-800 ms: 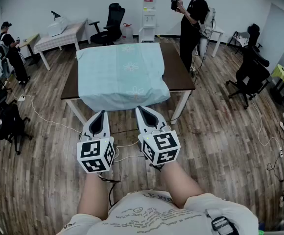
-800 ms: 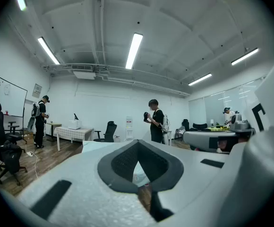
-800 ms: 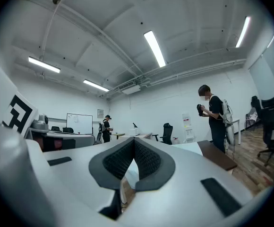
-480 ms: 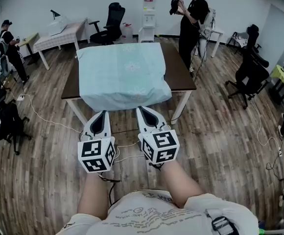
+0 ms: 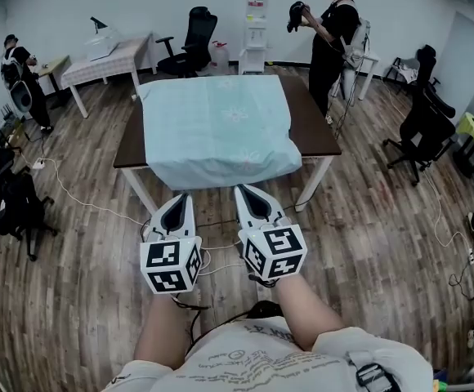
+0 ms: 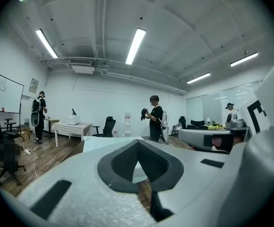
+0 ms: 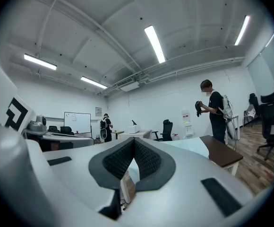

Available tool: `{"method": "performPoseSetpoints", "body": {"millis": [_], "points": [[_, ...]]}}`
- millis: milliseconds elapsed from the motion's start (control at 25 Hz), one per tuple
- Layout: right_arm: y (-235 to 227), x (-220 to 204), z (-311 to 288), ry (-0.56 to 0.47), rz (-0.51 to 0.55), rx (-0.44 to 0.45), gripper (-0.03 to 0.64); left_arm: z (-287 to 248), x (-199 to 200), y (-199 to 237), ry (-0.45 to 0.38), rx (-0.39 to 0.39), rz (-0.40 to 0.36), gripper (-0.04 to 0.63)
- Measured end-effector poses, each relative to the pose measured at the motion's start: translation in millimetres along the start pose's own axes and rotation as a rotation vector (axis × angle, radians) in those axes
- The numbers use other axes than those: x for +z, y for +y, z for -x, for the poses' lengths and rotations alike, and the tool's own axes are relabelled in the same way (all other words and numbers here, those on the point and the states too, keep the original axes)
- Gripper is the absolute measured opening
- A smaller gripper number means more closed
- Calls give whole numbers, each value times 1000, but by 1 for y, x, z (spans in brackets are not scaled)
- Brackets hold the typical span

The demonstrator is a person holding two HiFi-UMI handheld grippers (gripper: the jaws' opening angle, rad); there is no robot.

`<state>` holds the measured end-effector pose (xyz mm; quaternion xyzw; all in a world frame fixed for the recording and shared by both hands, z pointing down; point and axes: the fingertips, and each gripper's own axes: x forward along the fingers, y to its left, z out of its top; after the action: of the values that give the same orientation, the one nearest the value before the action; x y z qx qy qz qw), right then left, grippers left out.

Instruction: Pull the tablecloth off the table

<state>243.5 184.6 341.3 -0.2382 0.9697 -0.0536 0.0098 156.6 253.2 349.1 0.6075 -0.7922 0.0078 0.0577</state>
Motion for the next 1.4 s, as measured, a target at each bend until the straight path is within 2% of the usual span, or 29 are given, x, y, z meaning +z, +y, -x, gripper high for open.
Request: {"method": "performPoseSetpoints", "body": {"millis": [320,600,840,1040,1400], "points": [[-4,-11,-29,33,31,-23,12,-23,-9,15,28,-19,-3,11],[-19,-15,-68,29,14,-6,12,-62,-8,25,24,-26,-29,11],[-57,-10,-115,4,-48,-54,12,-112,-1,43,26,-20,-48,11],[-93,8,-156,-29,54,-128,12,-160,13,59,18,-19,-47,11],[-147,9,-224,-8,46,-132,12,-253,17,77,31,-27,-25,11]]}}
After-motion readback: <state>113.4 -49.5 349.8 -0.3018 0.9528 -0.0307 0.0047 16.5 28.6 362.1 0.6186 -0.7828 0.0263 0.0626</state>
